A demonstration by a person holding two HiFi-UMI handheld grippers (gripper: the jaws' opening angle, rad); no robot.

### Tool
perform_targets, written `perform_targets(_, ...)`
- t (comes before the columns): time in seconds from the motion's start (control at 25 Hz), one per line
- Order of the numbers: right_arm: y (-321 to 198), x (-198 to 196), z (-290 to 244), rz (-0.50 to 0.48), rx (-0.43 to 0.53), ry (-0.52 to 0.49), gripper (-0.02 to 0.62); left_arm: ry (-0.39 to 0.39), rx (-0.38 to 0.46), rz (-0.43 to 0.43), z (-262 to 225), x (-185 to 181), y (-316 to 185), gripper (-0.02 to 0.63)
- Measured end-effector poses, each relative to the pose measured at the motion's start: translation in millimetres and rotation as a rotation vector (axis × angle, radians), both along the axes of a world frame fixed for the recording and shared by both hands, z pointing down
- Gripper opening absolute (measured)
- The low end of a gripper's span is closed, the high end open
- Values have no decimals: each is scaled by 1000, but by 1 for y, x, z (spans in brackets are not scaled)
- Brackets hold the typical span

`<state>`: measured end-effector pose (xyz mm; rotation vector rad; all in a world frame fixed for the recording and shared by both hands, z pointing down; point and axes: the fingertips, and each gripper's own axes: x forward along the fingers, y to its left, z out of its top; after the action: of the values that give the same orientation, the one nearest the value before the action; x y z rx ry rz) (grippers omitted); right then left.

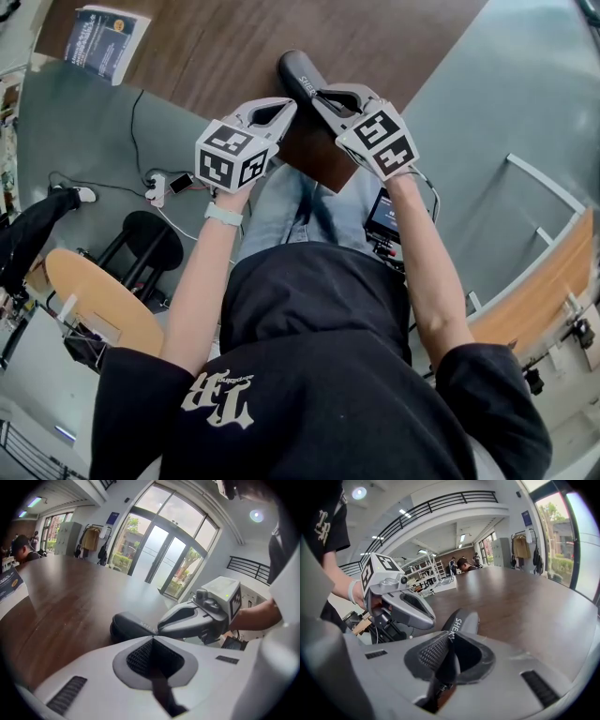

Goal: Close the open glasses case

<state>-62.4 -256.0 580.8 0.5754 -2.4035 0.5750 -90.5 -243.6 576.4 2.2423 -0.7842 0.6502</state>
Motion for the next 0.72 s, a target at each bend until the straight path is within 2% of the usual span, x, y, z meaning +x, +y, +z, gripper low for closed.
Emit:
perform_targets(0.2, 5, -4, 6, 23, -9, -10, 28, 13, 35, 0, -3, 10, -16, 6)
perform_targets(0.56, 5, -8, 11, 62, 1, -36, 15, -74, 25, 9, 17, 16, -34, 6)
perform_targets(0.72, 4, -9, 13, 67, -6, -54, 15, -85, 20, 15, 23, 15, -37, 6)
